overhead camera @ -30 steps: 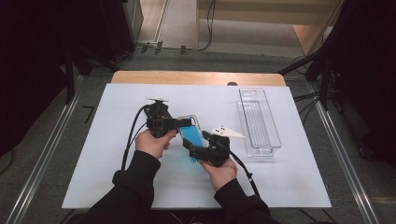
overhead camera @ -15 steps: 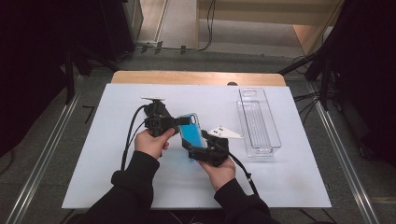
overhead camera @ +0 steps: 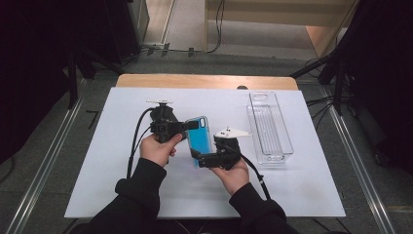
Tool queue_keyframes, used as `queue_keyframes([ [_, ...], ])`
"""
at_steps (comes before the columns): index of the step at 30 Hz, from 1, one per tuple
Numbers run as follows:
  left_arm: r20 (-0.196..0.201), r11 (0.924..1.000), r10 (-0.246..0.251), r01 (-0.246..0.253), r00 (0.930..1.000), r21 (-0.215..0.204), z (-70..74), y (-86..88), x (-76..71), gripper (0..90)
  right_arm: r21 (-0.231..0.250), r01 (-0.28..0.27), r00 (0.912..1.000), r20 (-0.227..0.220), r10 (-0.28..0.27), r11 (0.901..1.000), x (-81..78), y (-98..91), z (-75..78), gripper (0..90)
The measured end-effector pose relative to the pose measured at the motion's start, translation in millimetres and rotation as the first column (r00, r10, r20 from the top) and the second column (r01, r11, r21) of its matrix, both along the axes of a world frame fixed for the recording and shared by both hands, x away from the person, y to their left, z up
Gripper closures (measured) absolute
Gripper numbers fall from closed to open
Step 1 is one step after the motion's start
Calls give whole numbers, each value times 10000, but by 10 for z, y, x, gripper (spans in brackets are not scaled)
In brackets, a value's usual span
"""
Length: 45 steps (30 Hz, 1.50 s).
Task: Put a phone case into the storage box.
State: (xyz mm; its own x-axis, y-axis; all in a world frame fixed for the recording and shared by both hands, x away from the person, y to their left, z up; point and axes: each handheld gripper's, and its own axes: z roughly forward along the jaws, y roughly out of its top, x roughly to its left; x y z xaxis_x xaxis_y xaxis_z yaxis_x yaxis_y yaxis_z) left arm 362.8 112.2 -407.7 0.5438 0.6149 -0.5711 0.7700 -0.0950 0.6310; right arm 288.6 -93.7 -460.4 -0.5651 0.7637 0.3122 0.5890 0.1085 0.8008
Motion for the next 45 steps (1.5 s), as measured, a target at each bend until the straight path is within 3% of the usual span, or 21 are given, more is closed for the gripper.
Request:
queue_keyframes([
  [4,460,9993,128,-143,9989,336,15,4,-19,864,-384,-450,9987,-240,441,9982,-17,-36,14,0],
  [9,977,9979,124,-186,9951,627,15,-5,-45,863,-472,-846,9957,-405,828,9953,-49,-100,34,0],
  [16,1805,9964,175,-322,9834,790,4,-17,-98,862,-505,-951,9952,-279,938,9942,-72,-180,76,0],
  [18,2124,9952,232,-428,9769,880,-17,-16,-122,863,-597,-1046,9942,-315,1029,9927,-72,-204,83,0],
  [34,3117,9941,27,-365,9502,1025,-95,-58,-248,863,-658,-1016,9948,-176,1007,9926,-65,-229,59,0],
  [36,3266,9947,-43,-294,9451,982,-88,-75,-278,863,-635,-1035,9946,-161,1026,9926,-62,-226,58,0],
  [38,3630,9957,-114,-226,9317,894,-64,-110,-331,863,-631,-995,9950,-65,993,9930,-61,-219,65,0],
  [39,3630,9957,-114,-226,9317,894,-64,-110,-331,864,-631,-995,9950,-65,993,9930,-61,-219,65,0],
  [40,3790,9956,-227,-136,9251,930,-52,-132,-361,864,-593,-882,9960,52,887,9943,-64,-221,78,0],
  [45,3764,9968,-301,0,9260,797,-49,-156,-393,863,-457,-819,9965,99,824,9956,-59,-232,103,0],
])
